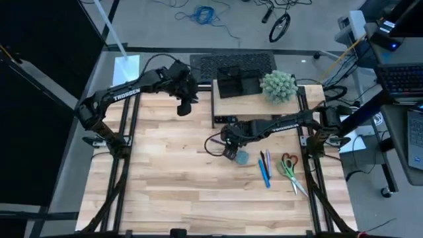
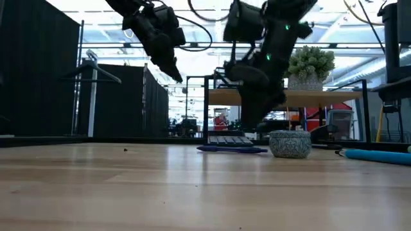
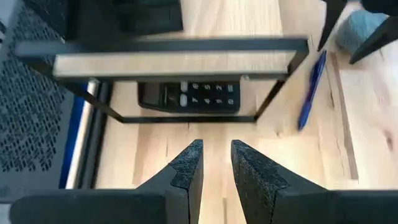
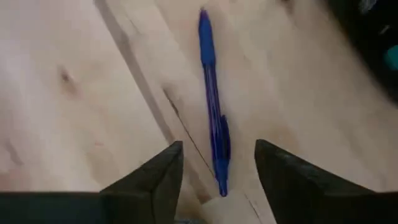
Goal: Pick and place office supplies into organizer
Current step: Remove the dark blue pen from the black desk organizer on the shelf
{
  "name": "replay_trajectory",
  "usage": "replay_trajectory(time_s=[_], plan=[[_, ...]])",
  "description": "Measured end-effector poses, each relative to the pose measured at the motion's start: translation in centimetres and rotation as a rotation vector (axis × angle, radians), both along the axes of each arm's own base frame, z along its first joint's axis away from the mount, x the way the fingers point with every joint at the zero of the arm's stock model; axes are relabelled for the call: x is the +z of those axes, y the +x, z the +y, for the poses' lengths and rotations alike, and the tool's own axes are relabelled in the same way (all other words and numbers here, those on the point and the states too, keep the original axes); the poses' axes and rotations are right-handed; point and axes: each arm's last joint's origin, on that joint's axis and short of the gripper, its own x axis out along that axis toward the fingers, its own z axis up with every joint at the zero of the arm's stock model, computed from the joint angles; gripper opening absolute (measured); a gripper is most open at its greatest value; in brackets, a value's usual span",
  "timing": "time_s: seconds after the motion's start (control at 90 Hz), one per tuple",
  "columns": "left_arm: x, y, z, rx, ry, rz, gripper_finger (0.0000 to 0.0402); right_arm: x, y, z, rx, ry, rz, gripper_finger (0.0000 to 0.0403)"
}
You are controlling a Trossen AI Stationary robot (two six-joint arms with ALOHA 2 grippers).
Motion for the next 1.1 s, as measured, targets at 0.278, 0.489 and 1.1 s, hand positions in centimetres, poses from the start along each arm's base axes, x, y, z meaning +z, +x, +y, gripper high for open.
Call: replay_trajectory(time_s=[0.278,0.489,1.1], plan=[[0.4,0.0,0.1,0.003,0.023,-0.028,0.0072,-3.4,1.2,-0.3,0.054,-0.038,0.001,0.0172],[0.4,0.0,0.1,0.000,0.024,-0.026,0.0072,-4.9,1.4,-0.5,0.047,-0.047,0.047,0.0158],[0.4,0.1,0.1,0.000,0.026,-0.029,0.0072,-4.8,1.3,-0.6,0.027,-0.032,0.062,0.0015]])
